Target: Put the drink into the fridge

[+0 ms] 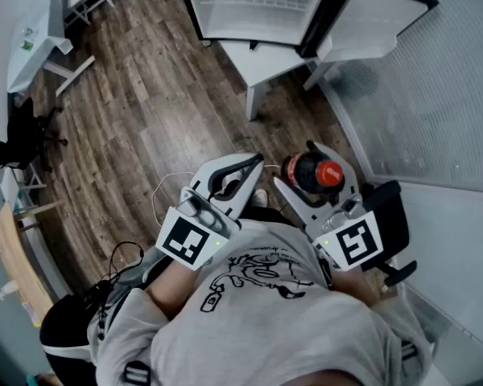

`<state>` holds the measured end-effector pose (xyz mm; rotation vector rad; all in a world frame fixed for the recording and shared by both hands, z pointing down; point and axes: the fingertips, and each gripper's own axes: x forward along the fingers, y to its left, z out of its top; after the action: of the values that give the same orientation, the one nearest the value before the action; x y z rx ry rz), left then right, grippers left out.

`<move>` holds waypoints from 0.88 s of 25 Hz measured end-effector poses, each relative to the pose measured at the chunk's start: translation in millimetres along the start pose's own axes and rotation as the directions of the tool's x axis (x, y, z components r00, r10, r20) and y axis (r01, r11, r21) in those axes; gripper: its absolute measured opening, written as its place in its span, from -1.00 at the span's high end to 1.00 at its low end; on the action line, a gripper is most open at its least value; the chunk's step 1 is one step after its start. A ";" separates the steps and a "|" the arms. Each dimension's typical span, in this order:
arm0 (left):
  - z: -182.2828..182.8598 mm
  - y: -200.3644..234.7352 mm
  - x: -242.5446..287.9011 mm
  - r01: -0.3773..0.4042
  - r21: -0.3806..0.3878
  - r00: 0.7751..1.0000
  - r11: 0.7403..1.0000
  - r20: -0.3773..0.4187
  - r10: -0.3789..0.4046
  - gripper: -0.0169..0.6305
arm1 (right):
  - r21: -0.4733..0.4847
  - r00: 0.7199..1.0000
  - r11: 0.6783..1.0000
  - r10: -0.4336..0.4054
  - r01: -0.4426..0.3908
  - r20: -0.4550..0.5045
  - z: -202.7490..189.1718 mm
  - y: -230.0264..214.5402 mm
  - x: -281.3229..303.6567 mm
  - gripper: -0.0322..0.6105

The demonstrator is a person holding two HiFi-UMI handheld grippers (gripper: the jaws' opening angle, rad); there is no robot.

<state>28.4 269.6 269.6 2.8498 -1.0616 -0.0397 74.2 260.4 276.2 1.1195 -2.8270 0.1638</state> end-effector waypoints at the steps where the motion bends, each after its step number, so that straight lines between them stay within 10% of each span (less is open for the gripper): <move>1: 1.3 -0.7 -2.5 0.000 0.002 1.000 1.000 0.000 0.000 0.94 | -0.005 1.000 1.000 0.002 -0.002 0.000 1.0 3.5 -1.1 -0.11; 22: 13.8 52.3 -2.0 0.020 -0.014 1.000 1.000 0.023 -0.020 0.94 | 0.005 1.000 1.000 -0.002 0.002 0.005 13.3 6.0 47.0 -0.11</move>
<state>-8.0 230.4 261.3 2.8543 -1.0330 -0.0807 35.2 231.2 268.7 1.1250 -2.8318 0.1681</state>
